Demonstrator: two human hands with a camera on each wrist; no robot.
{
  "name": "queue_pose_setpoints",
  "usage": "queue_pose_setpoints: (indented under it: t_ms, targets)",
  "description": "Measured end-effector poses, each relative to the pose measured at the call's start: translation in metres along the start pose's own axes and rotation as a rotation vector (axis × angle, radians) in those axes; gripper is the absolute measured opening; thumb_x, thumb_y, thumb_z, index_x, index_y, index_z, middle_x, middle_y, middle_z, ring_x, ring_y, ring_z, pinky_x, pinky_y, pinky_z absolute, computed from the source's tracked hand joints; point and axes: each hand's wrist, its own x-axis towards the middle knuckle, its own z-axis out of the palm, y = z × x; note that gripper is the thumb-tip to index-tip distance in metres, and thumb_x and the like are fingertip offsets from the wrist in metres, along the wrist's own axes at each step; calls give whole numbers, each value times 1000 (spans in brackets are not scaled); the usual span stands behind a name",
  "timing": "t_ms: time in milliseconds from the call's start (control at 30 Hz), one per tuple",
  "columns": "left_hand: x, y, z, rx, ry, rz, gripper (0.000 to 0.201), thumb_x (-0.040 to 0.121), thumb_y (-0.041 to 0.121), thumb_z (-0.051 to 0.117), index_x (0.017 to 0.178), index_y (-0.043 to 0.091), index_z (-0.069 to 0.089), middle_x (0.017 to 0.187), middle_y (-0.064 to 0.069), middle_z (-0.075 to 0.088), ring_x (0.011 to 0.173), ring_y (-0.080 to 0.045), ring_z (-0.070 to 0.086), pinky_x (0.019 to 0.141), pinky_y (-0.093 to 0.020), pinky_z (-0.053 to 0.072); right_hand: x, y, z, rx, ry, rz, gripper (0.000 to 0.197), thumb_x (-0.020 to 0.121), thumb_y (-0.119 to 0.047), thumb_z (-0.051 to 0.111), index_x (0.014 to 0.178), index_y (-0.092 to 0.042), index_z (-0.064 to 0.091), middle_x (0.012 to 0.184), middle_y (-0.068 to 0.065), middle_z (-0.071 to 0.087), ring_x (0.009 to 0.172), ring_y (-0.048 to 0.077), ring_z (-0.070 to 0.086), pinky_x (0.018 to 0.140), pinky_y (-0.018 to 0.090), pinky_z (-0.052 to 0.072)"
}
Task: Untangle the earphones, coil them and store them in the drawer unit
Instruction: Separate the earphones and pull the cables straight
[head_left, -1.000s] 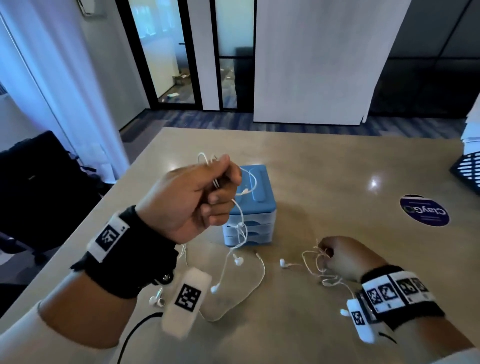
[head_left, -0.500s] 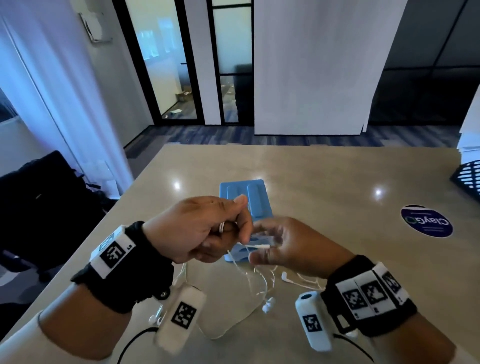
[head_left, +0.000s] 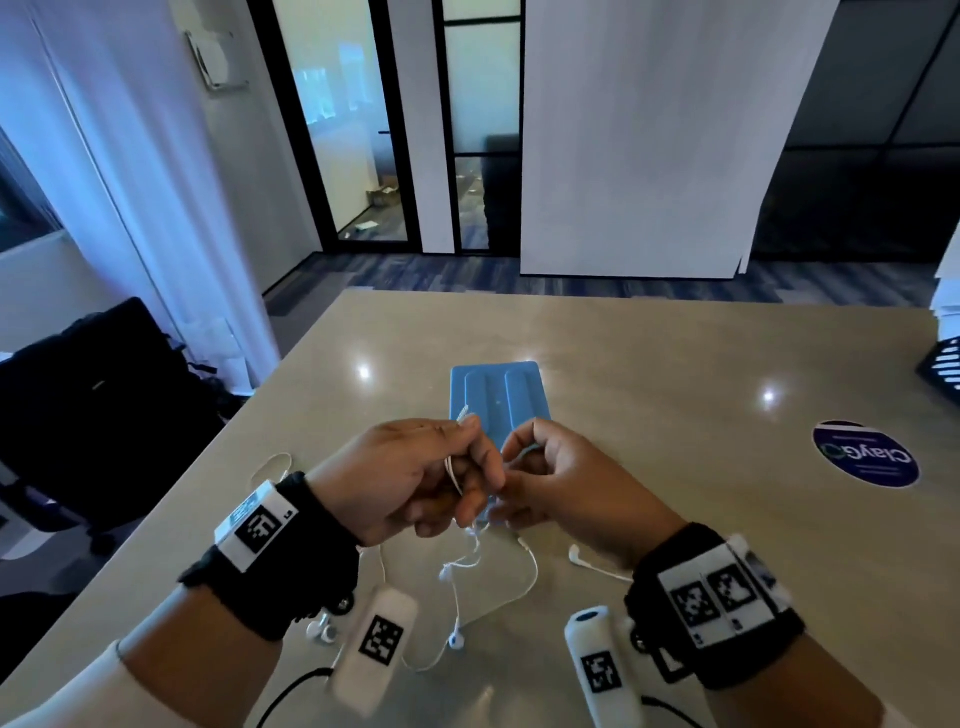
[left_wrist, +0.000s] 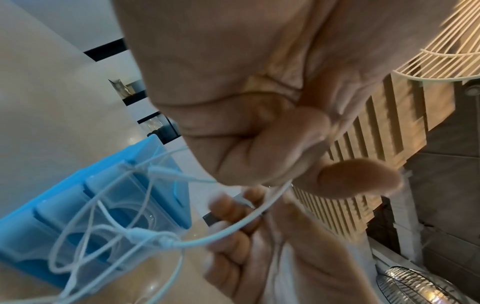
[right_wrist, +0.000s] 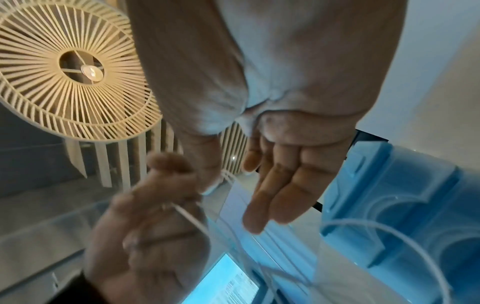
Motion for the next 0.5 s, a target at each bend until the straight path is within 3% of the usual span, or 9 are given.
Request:
queue_pose_setpoints:
  t_ms: [100,167,233,300,367,433,500]
  targets:
    - [-1,4,1,-25,-2,36,51,100,41,36,90,0,64,60,-19,57,34,-13,25,40,-21,32,3,6,11,-217,-9,-74,33,76,-33,83,103,-31,64,101,2,73,88,23,74,83,47,62]
    - [-1,8,-1,-26,-13,58,52,101,43,34,93,2,66,65,-19,60,34,-12,26,41,-22,29,3,6,13,-266,-56,-106,23,78,-32,80,98,-29,69,97,-2,72,84,17,70,85,47,61]
    - [0,12,-5,-16,-26,78,52,101,45,34,97,6,68,75,-19,63,36,-11,28,41,-24,28,0,5,14,-214,-60,-113,15,82,-28,79,93,-20,73,87,-3,67,78,10,63,81,39,60]
    - [1,13,-8,48,29,121,48,102,42,37,102,8,70,87,-16,66,39,-10,31,41,-23,31,-2,1,12,-222,3,-138,12,87,-26,79,86,-15,75,75,-6,64,72,7,58,77,27,54]
    - [2,12,-10,189,164,177,39,103,34,42,103,8,71,91,-8,72,43,-12,36,44,-22,35,-8,-6,4,-265,96,-161,13,89,-21,77,77,-17,76,62,-12,59,60,2,51,65,18,44]
    - [2,9,-13,249,271,184,35,100,32,46,104,11,73,94,1,75,50,-15,47,49,-22,38,-18,-16,-10,-309,192,-203,12,89,-19,76,77,-20,79,63,-9,62,58,0,51,60,17,42]
    - [3,4,-16,201,298,160,36,95,38,49,106,14,74,106,-1,75,68,-19,62,57,-26,42,-29,-28,-26,-396,276,-250,8,87,-22,78,80,-24,81,73,-2,65,63,0,54,64,20,44]
